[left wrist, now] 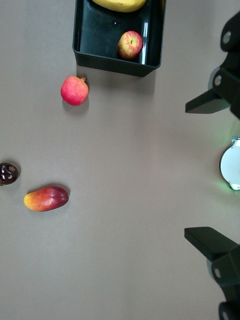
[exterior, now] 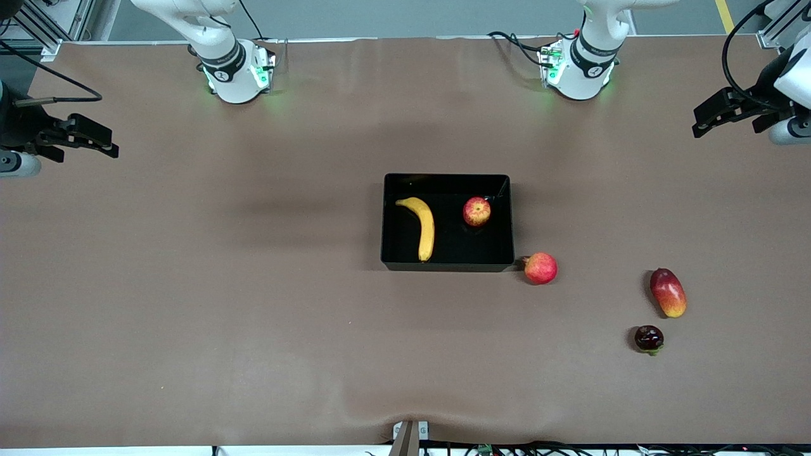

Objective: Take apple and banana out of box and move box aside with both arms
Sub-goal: 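Move the left gripper toward the red apple inside the black box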

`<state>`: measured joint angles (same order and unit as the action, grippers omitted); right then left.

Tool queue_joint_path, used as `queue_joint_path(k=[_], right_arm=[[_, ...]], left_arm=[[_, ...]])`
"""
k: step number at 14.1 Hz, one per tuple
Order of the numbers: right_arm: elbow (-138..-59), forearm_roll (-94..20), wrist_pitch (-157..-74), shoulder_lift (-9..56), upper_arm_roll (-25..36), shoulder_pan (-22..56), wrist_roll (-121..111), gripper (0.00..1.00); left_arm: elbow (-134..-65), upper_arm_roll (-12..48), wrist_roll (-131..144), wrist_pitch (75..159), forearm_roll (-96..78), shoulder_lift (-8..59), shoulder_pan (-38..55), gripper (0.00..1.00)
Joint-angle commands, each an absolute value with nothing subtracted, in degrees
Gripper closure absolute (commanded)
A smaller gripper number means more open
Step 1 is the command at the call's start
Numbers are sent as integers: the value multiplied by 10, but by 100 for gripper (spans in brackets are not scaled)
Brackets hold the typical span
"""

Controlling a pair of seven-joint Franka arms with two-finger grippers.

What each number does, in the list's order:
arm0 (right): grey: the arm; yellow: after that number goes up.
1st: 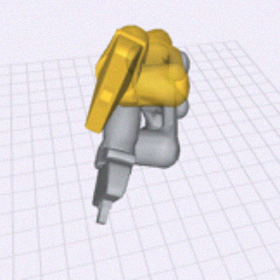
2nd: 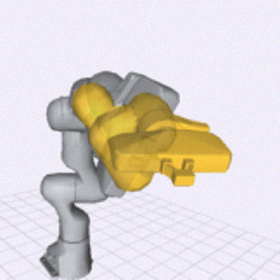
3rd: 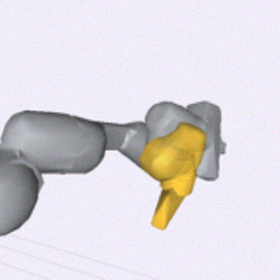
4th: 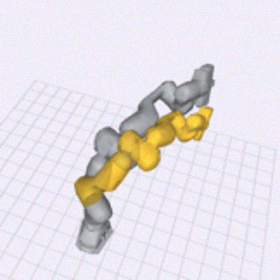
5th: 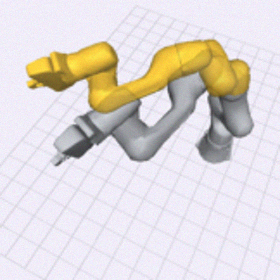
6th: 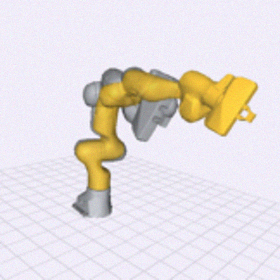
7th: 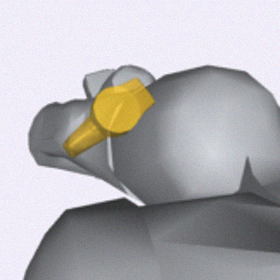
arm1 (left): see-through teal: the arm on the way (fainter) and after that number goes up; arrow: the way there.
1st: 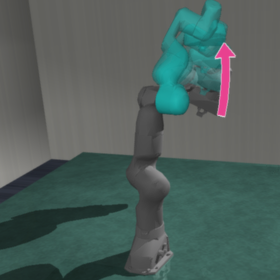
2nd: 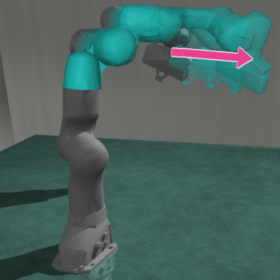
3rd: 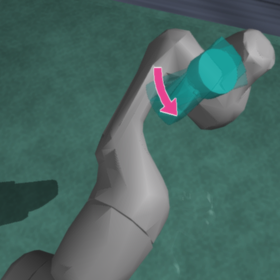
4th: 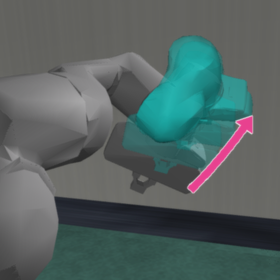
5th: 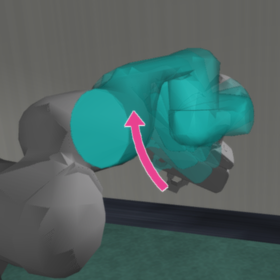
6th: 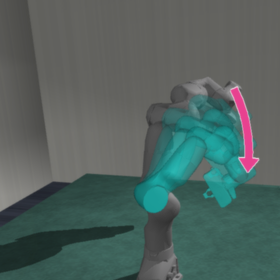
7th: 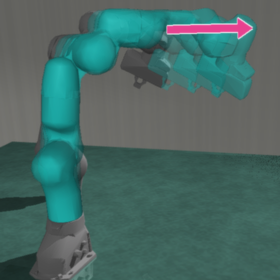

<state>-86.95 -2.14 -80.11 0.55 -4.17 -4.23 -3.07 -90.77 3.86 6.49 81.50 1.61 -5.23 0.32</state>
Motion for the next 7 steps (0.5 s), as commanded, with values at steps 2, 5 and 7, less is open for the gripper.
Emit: queue_joint_path(k=[2,5,7], right_arm=[[-874,-30,-809,-3,-49,-51,-40,0],[-874,-30,-823,-2,-49,-53,-40,0],[-873,-31,-845,1,-49,-49,-40,0]], left_arm=[[-895,40,62,802,15,-47,0,0],[-871,41,63,802,19,-20,4,0],[-871,45,70,802,11,-4,11,0]])
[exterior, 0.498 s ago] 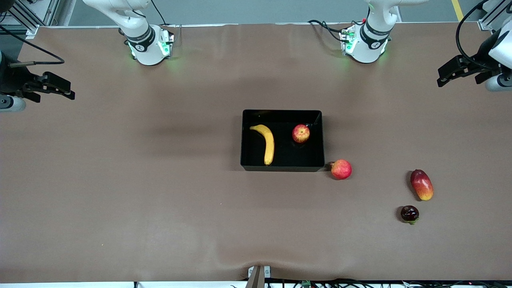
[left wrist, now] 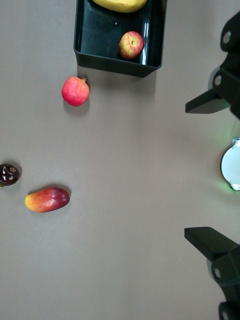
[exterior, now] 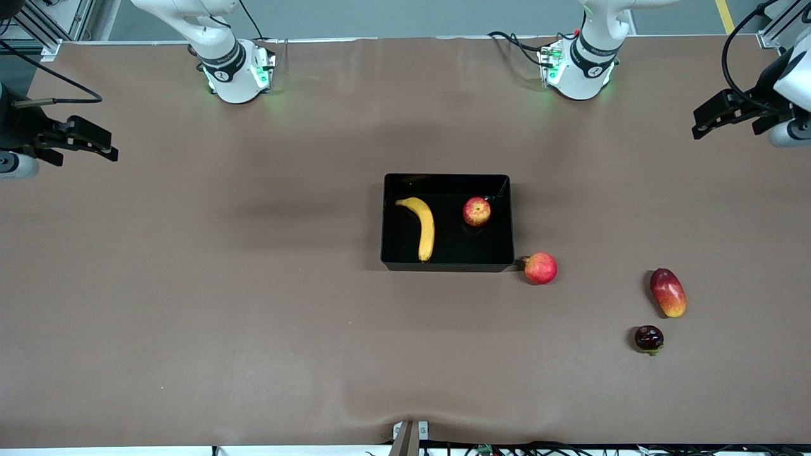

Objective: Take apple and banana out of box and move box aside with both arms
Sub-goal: 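Move the left gripper toward the red apple inside the black box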

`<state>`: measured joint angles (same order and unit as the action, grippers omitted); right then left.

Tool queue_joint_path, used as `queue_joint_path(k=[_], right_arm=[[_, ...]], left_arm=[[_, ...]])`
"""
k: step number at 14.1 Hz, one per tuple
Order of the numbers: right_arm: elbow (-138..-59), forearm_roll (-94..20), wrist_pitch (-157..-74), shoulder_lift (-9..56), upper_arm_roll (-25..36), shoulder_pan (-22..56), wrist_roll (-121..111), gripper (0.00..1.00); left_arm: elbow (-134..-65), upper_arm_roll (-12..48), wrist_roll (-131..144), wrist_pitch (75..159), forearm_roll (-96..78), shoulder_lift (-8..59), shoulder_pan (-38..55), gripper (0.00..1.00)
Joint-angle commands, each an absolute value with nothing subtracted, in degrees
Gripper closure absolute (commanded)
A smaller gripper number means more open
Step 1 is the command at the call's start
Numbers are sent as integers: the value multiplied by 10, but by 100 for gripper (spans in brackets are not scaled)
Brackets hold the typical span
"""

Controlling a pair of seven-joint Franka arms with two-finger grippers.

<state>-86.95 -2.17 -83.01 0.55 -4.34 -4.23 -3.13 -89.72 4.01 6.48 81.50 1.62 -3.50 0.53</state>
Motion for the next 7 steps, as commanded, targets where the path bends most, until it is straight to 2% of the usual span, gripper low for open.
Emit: queue_joint_path(k=[1,4,7], right_arm=[[-874,-31,-850,1,-50,-48,-40,0],[-873,-31,-861,3,-51,-47,-40,0],[-874,-32,-861,4,-51,-47,-40,0]], left_arm=[[-876,57,83,801,11,11,19,0],[-891,93,181,823,8,55,38,0],[-950,143,276,909,7,67,39,0]])
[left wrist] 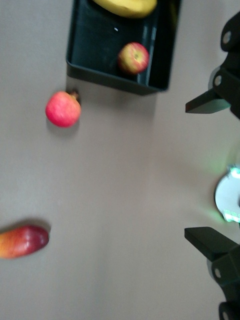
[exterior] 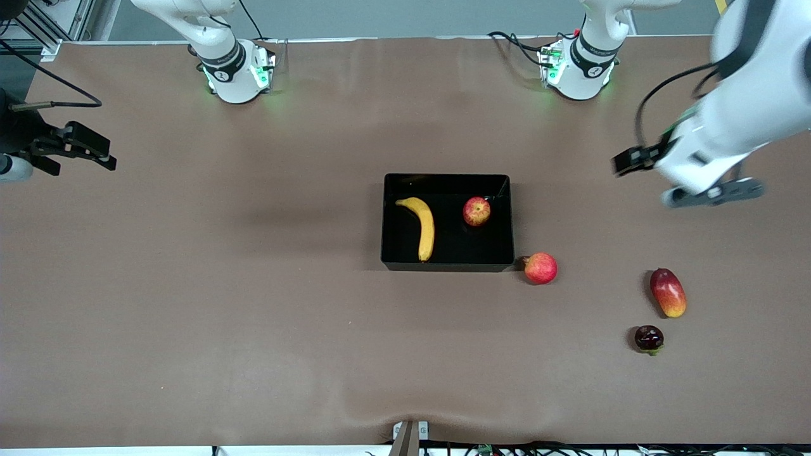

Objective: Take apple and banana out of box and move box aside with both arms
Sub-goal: 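Move the left gripper toward the red apple inside the black box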

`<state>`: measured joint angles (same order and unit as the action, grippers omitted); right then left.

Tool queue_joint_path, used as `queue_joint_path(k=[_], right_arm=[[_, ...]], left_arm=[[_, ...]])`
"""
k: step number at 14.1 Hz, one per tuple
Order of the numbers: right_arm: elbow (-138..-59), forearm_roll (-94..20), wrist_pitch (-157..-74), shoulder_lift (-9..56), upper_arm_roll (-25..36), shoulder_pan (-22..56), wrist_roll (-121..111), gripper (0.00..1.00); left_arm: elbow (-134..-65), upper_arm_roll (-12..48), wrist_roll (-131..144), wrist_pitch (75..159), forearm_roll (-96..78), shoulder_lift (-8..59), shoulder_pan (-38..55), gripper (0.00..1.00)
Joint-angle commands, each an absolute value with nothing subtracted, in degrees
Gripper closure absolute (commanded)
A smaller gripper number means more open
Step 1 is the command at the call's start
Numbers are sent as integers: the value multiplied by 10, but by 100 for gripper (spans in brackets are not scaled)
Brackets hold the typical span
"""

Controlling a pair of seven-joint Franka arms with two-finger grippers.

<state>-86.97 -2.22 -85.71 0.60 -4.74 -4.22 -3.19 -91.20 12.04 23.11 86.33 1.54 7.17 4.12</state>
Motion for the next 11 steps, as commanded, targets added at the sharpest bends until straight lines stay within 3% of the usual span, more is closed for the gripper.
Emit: queue_joint_path(k=[1,6,11], right_arm=[[-874,-32,-861,4,-51,-47,-40,0],[-874,-33,-862,8,-51,-35,-40,0],[-874,-33,-871,9,-51,-23,-40,0]], left_arm=[[-976,162,313,942,7,67,39,0],[-1087,220,542,1123,10,95,81,0],[-1109,219,716,1242,44,184,150,0]])
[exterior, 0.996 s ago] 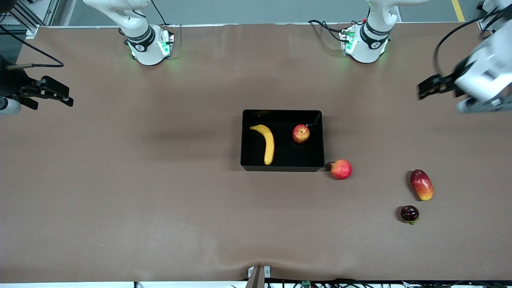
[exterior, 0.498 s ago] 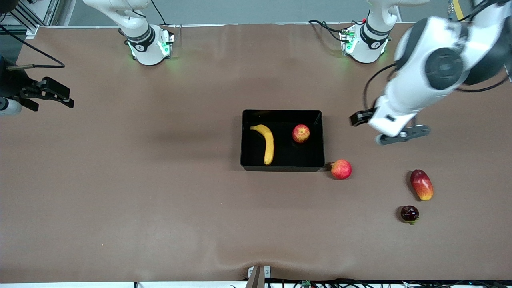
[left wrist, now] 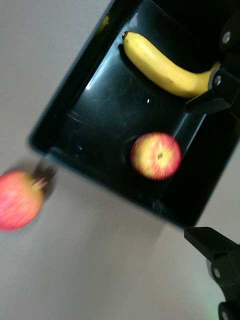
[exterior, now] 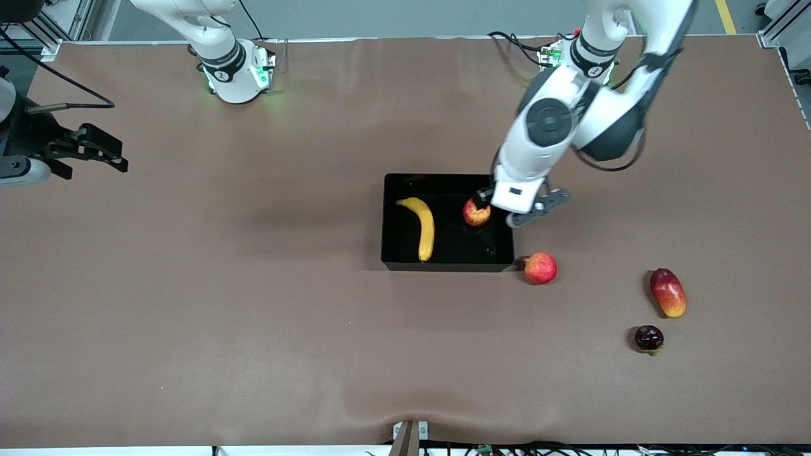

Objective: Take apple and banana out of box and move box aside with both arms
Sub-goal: 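Lower the left gripper into the box and grasp the red apple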

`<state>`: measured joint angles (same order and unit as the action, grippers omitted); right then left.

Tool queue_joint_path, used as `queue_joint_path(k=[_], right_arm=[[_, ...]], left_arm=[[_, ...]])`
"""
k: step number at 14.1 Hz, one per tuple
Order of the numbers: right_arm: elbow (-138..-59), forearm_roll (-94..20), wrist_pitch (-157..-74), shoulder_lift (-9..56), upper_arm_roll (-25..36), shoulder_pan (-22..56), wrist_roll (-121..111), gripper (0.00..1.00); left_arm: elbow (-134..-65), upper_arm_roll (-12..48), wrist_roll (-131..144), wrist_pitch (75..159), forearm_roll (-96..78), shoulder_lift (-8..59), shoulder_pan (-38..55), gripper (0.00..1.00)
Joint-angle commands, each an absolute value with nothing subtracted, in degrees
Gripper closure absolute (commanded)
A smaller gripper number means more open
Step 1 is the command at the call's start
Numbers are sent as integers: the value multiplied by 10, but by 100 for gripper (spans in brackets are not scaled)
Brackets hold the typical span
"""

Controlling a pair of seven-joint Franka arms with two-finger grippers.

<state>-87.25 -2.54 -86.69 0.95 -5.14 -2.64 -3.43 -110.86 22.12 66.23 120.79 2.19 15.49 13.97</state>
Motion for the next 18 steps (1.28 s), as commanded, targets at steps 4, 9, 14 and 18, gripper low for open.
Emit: queue_joint_path(k=[4,9,14,18], right_arm=[[-874,-33,-871,11,-51,-23,-40,0],[-874,-32,-871,12,-51,-23,-40,0],[-874,-32,-873,12,-51,-24,-40,0],[-874,-32,-876,13,-51,-23,-40,0]], left_arm=[[-1115,219,779,1268,113,245,172,0],[-1149,219,811,1340,147,286,172,0],[-1148,220,820,1335,148,290,170,92],[-1118,221,805,1286,148,245,163,100]])
